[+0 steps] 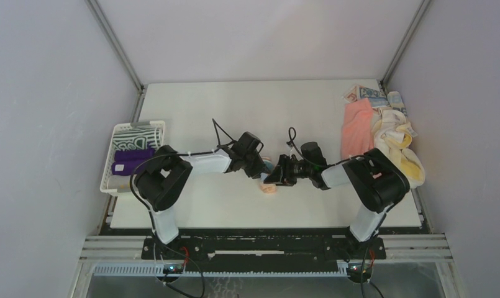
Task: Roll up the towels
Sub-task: Pick up the towel at the center of the board, then place the towel in the bin.
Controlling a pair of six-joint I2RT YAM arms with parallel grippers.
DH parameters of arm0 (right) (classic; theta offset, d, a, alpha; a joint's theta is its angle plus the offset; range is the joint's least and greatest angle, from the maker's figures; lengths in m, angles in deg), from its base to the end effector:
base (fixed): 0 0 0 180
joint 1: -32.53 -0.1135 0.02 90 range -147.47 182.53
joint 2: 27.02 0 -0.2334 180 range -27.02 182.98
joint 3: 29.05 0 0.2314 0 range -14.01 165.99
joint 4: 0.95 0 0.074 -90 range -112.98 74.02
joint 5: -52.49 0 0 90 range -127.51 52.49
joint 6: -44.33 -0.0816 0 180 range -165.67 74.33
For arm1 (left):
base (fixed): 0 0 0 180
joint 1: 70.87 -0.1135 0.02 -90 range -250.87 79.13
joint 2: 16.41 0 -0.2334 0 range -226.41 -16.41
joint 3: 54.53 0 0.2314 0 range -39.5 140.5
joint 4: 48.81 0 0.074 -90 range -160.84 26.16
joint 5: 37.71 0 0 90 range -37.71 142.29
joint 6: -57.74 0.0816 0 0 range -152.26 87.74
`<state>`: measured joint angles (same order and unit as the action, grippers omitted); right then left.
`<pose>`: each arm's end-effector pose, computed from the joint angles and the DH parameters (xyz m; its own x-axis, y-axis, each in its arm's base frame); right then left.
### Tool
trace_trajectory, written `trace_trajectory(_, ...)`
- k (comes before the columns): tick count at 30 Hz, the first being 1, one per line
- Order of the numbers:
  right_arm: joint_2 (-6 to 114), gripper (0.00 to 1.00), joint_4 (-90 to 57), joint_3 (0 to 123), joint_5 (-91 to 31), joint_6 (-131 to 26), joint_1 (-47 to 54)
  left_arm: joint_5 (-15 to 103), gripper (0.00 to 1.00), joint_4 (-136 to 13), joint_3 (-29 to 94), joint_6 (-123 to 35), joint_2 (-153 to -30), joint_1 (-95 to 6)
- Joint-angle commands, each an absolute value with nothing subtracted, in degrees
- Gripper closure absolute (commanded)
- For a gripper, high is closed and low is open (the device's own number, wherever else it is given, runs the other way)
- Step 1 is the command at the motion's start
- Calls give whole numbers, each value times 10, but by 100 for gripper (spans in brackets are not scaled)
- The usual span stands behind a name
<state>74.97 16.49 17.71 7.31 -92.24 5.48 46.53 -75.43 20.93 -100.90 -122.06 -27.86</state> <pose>0.2452 0.1898 0.0709 -0.9697 0.0832 -0.2296 -0.1665 0.4625 0.8708 0.2635 -0.2570 0.0920 -0.8924 -0.4347 -0.1212 -0.3081 0.7830 -0.5404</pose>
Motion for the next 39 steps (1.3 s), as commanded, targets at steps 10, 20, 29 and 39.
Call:
trace_trajectory(10,350,42,-212,168,-92,-726,82,468,85,-724,148,-1032,-1144,-308)
trace_trajectory(20,186,38,-312,180,-138,-653,126,472,85,-734,124,-1028,-1027,-363)
trace_trajectory(29,157,38,-366,212,-154,-615,135,497,84,-832,105,-989,-857,-519)
trace_trajectory(39,153,38,-391,231,-163,-596,137,440,82,-881,69,-929,-729,-809)
